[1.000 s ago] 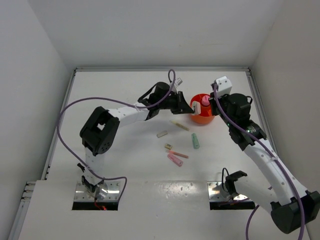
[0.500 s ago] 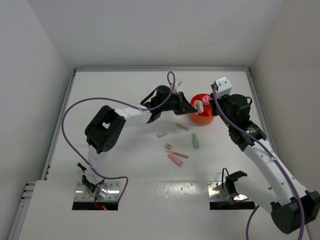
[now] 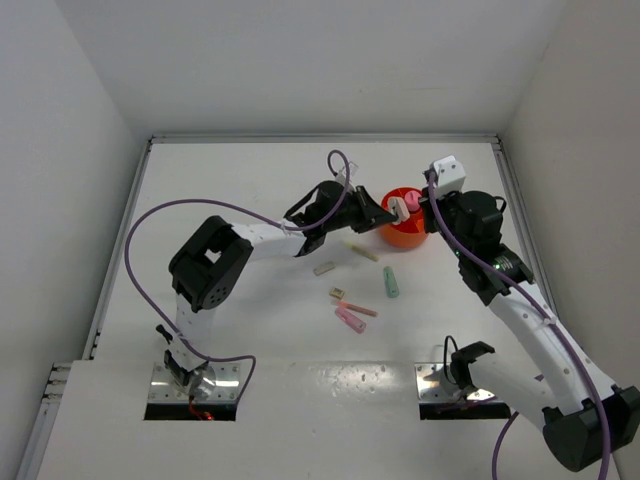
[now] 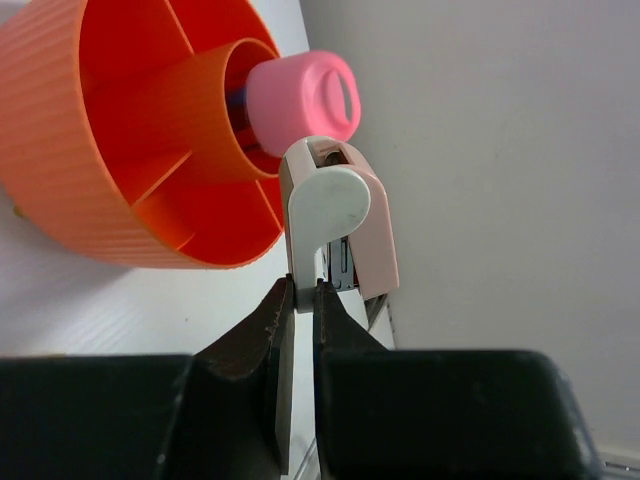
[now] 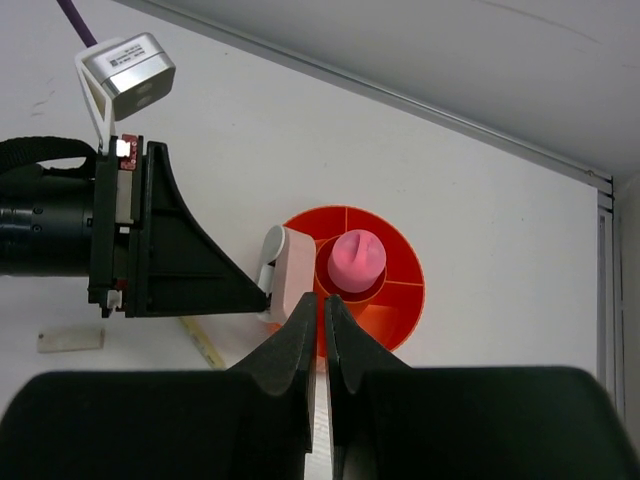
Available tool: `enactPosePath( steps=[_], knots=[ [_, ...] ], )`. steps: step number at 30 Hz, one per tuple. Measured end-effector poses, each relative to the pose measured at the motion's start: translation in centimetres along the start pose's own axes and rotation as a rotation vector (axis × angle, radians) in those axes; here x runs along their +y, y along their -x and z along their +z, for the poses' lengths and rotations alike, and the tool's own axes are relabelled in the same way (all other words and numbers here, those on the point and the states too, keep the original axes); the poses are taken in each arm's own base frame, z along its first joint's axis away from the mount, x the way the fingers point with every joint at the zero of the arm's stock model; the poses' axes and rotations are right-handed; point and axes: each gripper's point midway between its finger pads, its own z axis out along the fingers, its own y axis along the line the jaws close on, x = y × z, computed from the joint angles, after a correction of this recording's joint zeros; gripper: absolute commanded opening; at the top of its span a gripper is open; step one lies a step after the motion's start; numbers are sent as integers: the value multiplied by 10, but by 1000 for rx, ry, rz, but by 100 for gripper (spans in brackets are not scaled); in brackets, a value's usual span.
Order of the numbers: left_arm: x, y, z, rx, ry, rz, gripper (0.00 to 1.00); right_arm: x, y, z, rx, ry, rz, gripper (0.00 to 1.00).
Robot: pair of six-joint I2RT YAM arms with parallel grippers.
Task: Sort the stationery into containers
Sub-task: Place the stapler in the storage box.
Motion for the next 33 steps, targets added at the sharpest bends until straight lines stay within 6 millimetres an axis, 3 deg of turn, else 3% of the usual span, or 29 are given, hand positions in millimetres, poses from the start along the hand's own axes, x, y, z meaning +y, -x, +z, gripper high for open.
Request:
enactPosePath(
  steps=[9,19,25,28,33],
  knots=[
    [-10,7,5,-43,-45,-45,0,0,1,-1,-6,-1,1,6],
    [5,-13,15,-12,-16,-85,0,0,2,-2,-8,-1,1,6],
    [-3,-24,20,-5,-42,-133,0,-1,2,-3,-15,-3,1,6],
    [-10,-28,17,-30,-82,-170,0,-1,3,-2,-21,-4,2,6],
    [-5,-35,6,-81,-103,-253,0,-1,3,-3,-23,-4,2,6]
  ],
)
